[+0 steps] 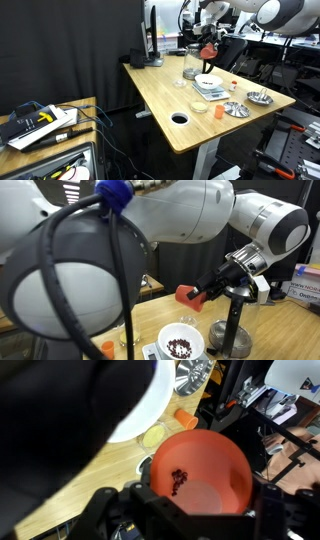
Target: Pour the contents in the red cup into the white bowl
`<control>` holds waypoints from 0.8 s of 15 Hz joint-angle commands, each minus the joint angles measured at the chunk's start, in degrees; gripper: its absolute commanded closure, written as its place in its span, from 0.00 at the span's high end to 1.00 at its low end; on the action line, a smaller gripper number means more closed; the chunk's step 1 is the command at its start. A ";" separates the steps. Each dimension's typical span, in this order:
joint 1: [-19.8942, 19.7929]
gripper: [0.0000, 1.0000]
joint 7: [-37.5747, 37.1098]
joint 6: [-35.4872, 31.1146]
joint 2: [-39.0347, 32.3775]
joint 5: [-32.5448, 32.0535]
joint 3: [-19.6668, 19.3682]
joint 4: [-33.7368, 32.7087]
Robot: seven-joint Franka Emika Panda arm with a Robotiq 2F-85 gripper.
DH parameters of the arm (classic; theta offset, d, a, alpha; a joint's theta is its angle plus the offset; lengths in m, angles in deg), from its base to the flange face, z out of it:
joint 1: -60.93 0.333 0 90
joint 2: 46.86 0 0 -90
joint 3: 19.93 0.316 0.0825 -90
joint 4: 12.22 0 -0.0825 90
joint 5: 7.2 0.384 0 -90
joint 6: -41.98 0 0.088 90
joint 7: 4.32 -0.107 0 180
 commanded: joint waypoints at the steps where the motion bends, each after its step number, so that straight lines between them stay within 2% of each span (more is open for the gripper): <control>1: 1.79 0.55 -0.23 -5.04 1.26 -2.33 -2.46 -0.06; 5: 4.91 0.55 1.01 -6.94 2.46 -6.59 -4.82 -0.41; 8: 8.35 0.55 3.14 -5.04 2.95 -12.01 -7.73 -0.42; 12: 14.02 0.55 2.87 -7.13 3.01 -18.68 -11.48 -0.13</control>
